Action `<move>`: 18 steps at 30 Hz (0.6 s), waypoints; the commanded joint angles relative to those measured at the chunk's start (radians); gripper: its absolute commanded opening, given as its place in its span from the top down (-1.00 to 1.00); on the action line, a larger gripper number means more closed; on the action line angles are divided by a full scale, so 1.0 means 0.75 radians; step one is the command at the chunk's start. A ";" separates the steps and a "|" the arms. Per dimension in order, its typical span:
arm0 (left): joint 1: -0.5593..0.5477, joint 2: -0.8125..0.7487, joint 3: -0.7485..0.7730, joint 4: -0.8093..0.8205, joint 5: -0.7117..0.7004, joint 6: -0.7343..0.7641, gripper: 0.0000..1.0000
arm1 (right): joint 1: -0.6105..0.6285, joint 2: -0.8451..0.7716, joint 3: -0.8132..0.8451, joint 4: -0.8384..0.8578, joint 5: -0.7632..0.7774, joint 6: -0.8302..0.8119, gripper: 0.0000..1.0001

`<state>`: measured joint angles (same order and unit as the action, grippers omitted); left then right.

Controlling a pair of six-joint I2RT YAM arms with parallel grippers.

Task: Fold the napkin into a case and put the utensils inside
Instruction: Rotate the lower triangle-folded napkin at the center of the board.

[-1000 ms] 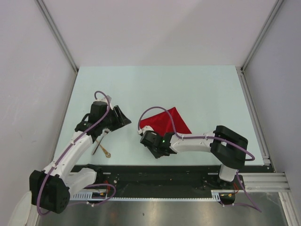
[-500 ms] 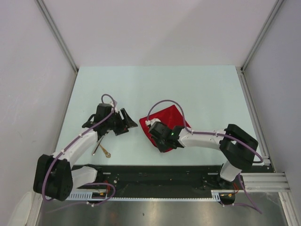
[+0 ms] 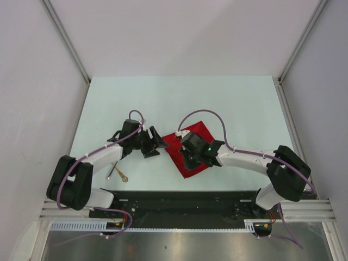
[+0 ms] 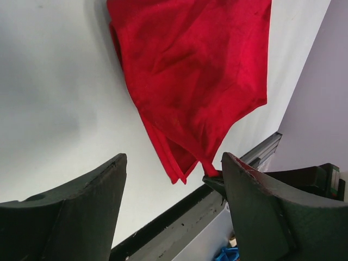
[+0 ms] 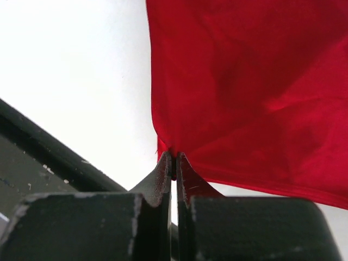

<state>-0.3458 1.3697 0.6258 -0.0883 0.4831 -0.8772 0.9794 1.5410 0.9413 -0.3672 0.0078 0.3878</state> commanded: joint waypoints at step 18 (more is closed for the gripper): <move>-0.013 -0.118 0.019 -0.019 -0.014 0.016 -0.50 | -0.001 -0.056 -0.020 -0.095 -0.071 -0.014 0.14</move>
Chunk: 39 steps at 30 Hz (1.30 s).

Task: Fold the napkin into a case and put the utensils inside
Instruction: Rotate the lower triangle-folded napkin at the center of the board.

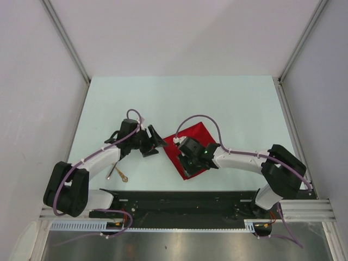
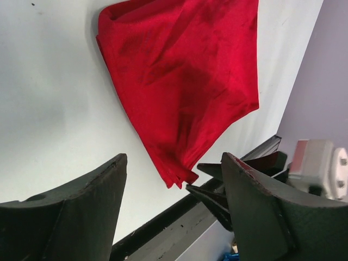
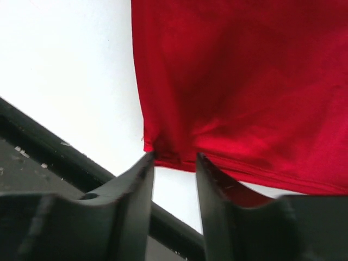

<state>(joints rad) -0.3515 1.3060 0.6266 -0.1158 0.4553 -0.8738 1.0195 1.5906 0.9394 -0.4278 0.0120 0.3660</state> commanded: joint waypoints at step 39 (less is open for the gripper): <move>-0.329 0.159 0.060 0.214 0.041 -0.142 -0.32 | -0.946 -0.331 -0.332 -0.015 -0.063 0.207 0.75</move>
<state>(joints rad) -0.5892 1.4239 0.6277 0.0357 0.4786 -0.9771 0.3248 1.3045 0.6918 -0.4667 -0.1101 0.4725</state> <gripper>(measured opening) 0.657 0.128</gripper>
